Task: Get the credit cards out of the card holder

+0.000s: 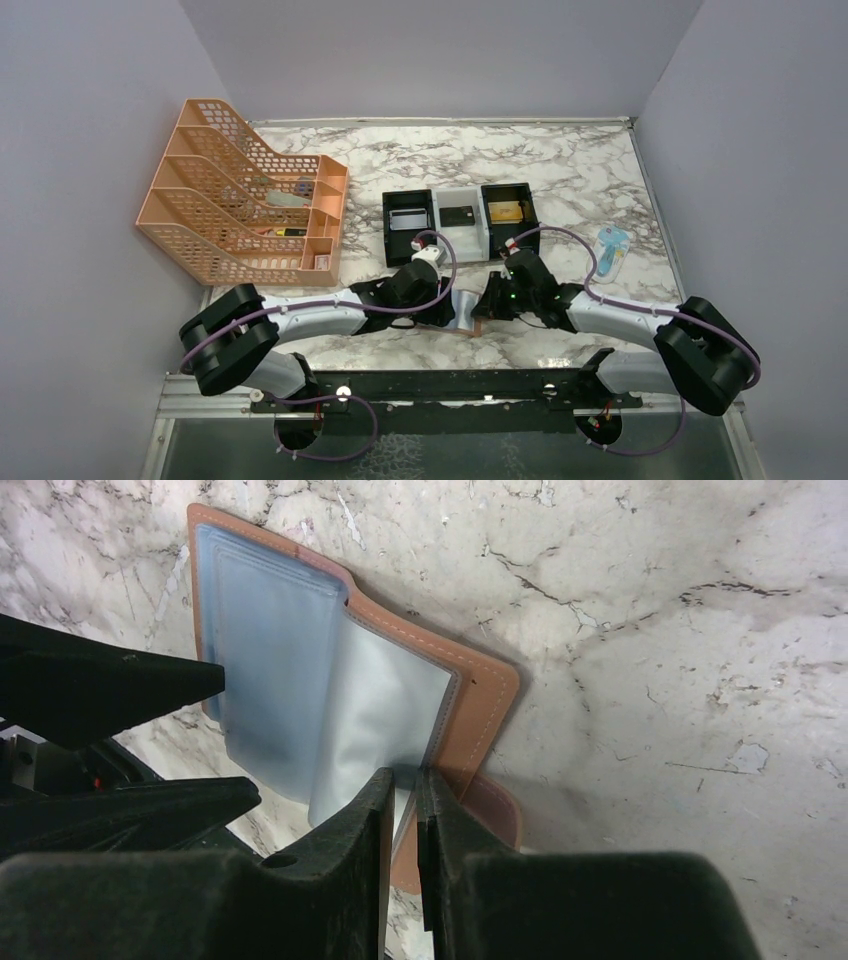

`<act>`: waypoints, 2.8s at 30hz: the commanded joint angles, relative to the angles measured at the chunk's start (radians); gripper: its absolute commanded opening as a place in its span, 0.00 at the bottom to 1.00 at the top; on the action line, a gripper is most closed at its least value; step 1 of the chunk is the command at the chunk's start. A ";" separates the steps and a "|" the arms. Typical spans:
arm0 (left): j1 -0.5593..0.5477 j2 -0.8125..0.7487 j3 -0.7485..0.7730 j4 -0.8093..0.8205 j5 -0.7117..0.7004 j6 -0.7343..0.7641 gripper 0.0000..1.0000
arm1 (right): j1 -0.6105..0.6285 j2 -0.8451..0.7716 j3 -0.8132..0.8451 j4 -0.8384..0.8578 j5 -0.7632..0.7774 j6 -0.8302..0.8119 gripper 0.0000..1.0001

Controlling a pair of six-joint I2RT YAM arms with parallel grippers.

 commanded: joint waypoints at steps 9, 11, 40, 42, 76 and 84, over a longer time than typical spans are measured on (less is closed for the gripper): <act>-0.016 -0.056 -0.009 0.162 0.148 -0.085 0.57 | 0.001 -0.030 -0.048 -0.048 0.053 0.028 0.16; -0.016 -0.063 -0.004 0.150 0.144 -0.080 0.56 | 0.001 -0.036 -0.047 -0.056 0.060 0.029 0.16; -0.018 0.028 0.021 0.203 0.220 -0.049 0.53 | 0.000 -0.292 0.034 -0.296 0.256 0.068 0.25; -0.018 0.012 0.024 0.168 0.193 -0.040 0.53 | 0.001 -0.314 0.032 -0.296 0.248 0.064 0.26; -0.015 -0.125 -0.087 0.205 0.038 -0.077 0.64 | 0.001 -0.139 -0.020 0.045 0.012 0.003 0.27; -0.015 -0.085 -0.078 0.269 0.074 -0.092 0.64 | -0.001 -0.036 -0.061 0.002 0.141 -0.006 0.22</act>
